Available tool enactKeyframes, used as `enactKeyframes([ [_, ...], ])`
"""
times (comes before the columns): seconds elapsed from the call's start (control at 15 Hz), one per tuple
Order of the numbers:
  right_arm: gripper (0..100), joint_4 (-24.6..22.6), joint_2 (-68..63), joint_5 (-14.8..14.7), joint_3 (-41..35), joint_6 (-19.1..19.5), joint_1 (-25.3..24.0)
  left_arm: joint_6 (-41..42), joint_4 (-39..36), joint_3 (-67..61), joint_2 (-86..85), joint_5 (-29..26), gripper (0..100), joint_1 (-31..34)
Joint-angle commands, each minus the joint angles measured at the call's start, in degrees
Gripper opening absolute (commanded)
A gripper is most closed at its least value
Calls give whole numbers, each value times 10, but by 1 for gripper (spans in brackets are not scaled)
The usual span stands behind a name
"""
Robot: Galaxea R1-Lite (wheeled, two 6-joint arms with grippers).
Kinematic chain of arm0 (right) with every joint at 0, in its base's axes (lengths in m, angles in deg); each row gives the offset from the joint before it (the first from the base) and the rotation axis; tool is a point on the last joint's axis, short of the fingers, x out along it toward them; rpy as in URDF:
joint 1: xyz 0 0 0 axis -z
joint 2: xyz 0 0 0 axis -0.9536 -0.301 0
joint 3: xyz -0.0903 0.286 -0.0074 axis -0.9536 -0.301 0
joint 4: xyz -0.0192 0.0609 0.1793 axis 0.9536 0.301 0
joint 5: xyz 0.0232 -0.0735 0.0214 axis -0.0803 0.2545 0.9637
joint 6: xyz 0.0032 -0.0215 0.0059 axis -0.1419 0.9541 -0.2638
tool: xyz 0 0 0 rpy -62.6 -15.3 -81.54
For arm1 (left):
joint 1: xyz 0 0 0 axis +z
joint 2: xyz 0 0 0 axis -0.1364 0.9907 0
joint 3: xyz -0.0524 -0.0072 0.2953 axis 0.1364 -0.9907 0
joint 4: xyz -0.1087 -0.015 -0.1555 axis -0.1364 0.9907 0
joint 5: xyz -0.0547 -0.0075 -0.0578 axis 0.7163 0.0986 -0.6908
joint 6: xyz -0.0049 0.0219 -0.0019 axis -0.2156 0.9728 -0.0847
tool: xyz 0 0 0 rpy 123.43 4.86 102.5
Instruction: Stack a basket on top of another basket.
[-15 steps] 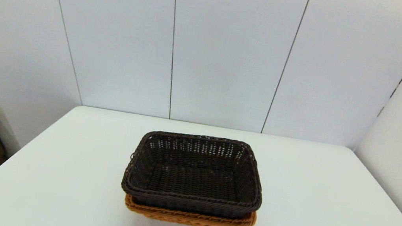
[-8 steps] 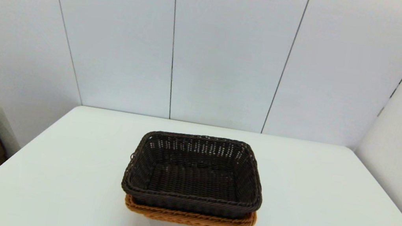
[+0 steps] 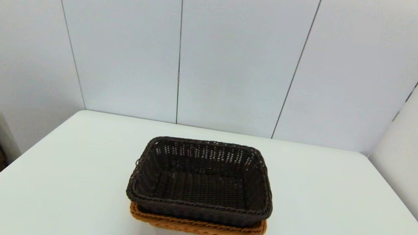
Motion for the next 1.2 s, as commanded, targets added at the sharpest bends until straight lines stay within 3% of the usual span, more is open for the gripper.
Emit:
enactKeyframes([
  [0.07, 100, 1, 0, -2, 0, -36, 0, 0, 0, 0, 0, 0, 100, 0],
  [0.2, 100, 1, 0, -17, -1, -54, -1, 0, 0, 0, 0, 0, 100, 0],
  [1.2, 100, 1, 0, -16, 0, -61, -1, 0, 0, 0, 0, 0, 100, 0],
])
